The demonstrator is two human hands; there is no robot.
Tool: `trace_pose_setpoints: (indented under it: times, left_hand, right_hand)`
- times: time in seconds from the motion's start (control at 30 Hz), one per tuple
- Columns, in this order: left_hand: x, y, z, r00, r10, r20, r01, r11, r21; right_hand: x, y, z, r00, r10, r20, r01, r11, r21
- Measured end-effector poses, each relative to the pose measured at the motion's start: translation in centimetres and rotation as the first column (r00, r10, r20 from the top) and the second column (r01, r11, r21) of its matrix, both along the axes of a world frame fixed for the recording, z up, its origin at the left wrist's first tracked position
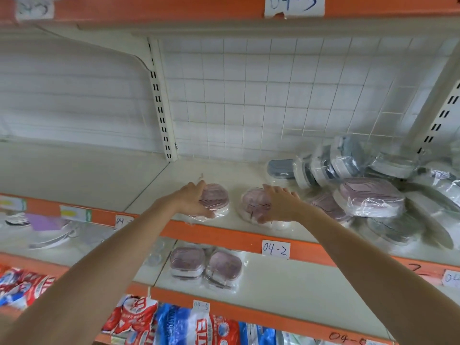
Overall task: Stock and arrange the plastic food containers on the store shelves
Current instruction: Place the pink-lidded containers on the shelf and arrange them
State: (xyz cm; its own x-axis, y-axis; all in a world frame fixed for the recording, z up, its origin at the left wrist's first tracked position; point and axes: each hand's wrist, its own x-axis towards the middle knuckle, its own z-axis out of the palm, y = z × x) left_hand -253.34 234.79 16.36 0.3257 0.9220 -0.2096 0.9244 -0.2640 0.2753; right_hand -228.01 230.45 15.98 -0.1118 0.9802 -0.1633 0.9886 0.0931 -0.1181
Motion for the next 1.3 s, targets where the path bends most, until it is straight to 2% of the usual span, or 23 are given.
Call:
trace_pose_setpoints:
  times: [0.1,0.17,0.3,0.4,0.53,0.67,0.87,1.1,1.3]
  left_hand:
    - [-0.1,-0.5,-0.3,1.0,-0.006,-0.025,0.009,0.995,0.101]
    - [-0.1,-1.0,-0.5,0.999,-0.01,-0.049,0.02,0.975,0.22]
    - [-0.8,-2.1,-0.6,0.979,-0.007,-0.204,0.118,0.831,0.543]
    - [-2.8,-3.0,0.2,0.983,-0.014,-0.184,0.133,0.745,0.654]
    - [-6.1,-4.8,0.5,0.983,-0.11,-0.15,0.18,0.761,0.624]
    - [-9.3,-7.1,0.0,0.978,-0.106,-0.181,0.193,0.795,0.575]
    - [-12.9,-10.3,-1.6,0.956,-0.153,-0.251,0.263,0.823,0.503]
    - [-15.4,-13.5,-5.7,0.94,-0.178,-0.292,0.289,0.87,0.399]
    - [-15.4,-14.3,-9.5,0.951,-0.134,-0.28,0.222,0.924,0.311]
  right_hand:
    - [-0.4,0.4,0.1,1.0,-0.017,0.016,0.017,1.0,0.008]
    - [-1.0,0.1,-0.1,0.999,-0.012,0.034,0.009,0.998,0.07]
    - [-2.7,-1.1,0.1,0.997,0.02,0.068,-0.04,0.951,0.305]
    - [-4.1,-2.3,0.9,0.999,0.032,0.027,-0.041,0.888,0.457]
    - [-6.6,-4.5,1.5,0.993,0.114,0.041,-0.119,0.859,0.497]
    - [-9.3,-7.0,1.7,0.983,0.17,0.064,-0.18,0.868,0.462]
    - [-13.0,-10.3,0.2,0.959,0.197,0.204,-0.266,0.875,0.405]
    - [-15.6,-13.1,-4.0,0.958,0.239,0.161,-0.275,0.926,0.26]
    - [-16.5,-13.5,-8.2,0.96,0.247,0.135,-0.261,0.96,0.098]
